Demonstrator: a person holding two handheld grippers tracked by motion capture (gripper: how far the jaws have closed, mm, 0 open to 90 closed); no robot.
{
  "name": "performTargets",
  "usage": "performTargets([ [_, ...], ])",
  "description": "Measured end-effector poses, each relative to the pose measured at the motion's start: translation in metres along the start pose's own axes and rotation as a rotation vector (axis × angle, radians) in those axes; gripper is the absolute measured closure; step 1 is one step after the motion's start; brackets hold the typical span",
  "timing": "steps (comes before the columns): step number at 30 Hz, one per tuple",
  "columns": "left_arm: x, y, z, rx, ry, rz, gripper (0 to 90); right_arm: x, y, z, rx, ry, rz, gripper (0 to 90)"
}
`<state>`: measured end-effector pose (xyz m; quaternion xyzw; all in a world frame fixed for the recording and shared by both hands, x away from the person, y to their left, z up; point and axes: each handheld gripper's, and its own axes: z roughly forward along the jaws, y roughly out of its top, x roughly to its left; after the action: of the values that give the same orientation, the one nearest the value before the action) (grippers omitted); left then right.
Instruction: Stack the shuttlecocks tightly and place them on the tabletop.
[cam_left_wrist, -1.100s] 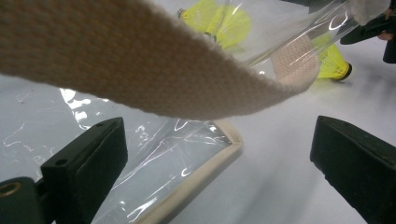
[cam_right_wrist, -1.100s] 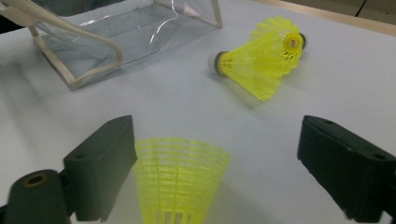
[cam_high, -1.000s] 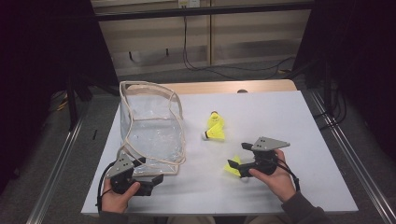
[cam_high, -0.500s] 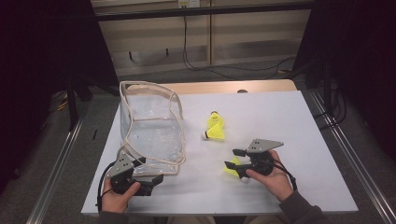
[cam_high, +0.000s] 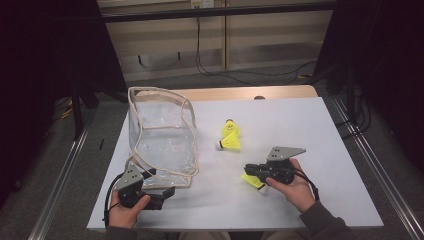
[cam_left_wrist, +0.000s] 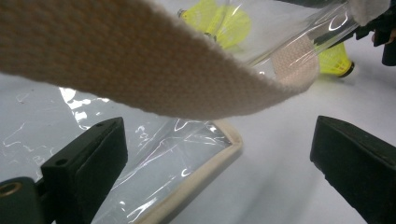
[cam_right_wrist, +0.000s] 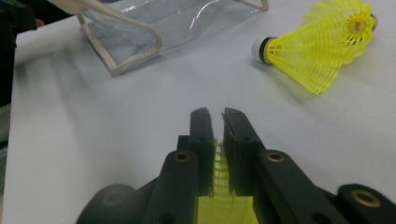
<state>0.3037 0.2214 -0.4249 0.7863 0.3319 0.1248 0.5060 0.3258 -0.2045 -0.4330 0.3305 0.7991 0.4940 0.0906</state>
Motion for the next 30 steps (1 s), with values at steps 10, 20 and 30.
performTargets([
  [10,0.0,0.0,0.0,-0.001,0.002,-0.004,3.9,-0.015,0.011,0.002,-0.037,-0.088,0.007,86.5],
  [20,0.001,0.0,0.0,0.002,0.0,-0.004,3.9,-0.031,0.013,0.011,-0.038,-0.184,0.042,80.7],
  [30,0.0,0.0,0.0,0.001,0.001,-0.007,3.9,-0.032,0.006,0.002,-0.006,-0.21,0.051,66.8],
])
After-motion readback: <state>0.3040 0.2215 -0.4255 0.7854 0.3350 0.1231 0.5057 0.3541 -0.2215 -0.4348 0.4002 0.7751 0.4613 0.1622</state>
